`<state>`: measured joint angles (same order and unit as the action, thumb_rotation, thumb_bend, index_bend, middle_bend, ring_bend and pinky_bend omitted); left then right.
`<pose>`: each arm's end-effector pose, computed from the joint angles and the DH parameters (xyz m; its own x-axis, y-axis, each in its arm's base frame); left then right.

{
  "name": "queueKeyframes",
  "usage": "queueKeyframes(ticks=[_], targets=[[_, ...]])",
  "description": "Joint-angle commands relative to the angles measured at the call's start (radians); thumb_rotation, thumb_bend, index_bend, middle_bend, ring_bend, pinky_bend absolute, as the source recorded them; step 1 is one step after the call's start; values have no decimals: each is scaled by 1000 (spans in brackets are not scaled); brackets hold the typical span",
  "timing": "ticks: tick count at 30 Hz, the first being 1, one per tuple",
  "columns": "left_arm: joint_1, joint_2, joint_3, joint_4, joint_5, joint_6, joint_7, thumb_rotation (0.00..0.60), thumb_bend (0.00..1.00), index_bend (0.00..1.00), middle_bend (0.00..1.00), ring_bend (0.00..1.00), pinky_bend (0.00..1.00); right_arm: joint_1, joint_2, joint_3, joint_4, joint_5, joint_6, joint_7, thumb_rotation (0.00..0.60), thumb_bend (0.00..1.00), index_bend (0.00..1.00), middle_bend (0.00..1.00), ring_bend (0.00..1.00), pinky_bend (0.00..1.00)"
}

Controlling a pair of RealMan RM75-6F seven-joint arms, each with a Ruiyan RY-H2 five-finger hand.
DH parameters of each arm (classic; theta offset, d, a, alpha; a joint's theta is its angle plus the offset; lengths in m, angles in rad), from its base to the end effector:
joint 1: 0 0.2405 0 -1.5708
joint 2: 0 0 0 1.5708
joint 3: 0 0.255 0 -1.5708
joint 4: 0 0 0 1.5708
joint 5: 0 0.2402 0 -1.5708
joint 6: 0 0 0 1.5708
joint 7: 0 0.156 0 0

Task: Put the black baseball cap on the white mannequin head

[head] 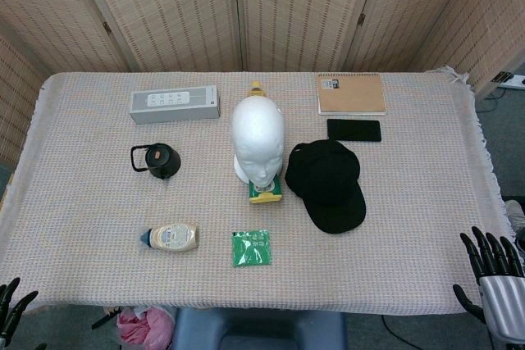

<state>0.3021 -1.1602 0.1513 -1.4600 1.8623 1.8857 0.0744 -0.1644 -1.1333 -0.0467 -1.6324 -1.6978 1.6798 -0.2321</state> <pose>-0.3195 0.0167 0.1371 0.5014 -0.0231 0.8649 0.8643 -0.0325 -0.5019 -0.3170 -0.0927 0.1274 0.5641 -0.0040 0.8257 -0.8253 0.0293 0.5639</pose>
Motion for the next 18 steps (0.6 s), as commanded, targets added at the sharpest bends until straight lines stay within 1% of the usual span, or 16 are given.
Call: queueKeyframes(ticks=[1, 9, 12, 14, 18], targets=[[0, 0, 0, 1, -1, 0, 0, 600, 73, 198, 38, 41, 136, 0, 0, 0, 0, -1, 1, 0, 600, 180, 0, 5, 0, 0], [3, -3, 1, 3, 7, 8, 3, 600, 73, 198, 38, 41, 136, 0, -5, -7, 12, -22, 7, 2, 600, 181, 0, 5, 0, 0], [3, 0, 1, 1, 0, 5, -3, 600, 73, 198, 38, 41, 136, 5, -19, -9, 29, -46, 13, 10, 600, 182, 0, 29, 0, 0], [6, 5, 2, 0, 1, 17, -23, 600, 73, 198, 38, 41, 136, 16, -50, -5, 84, -79, 21, 2, 600, 185, 0, 63, 11, 0], [16, 17, -1, 2, 1, 57, -71, 600, 73, 198, 38, 41, 136, 42, -141, -3, 261, -149, 34, -34, 600, 186, 2, 121, 38, 0]])
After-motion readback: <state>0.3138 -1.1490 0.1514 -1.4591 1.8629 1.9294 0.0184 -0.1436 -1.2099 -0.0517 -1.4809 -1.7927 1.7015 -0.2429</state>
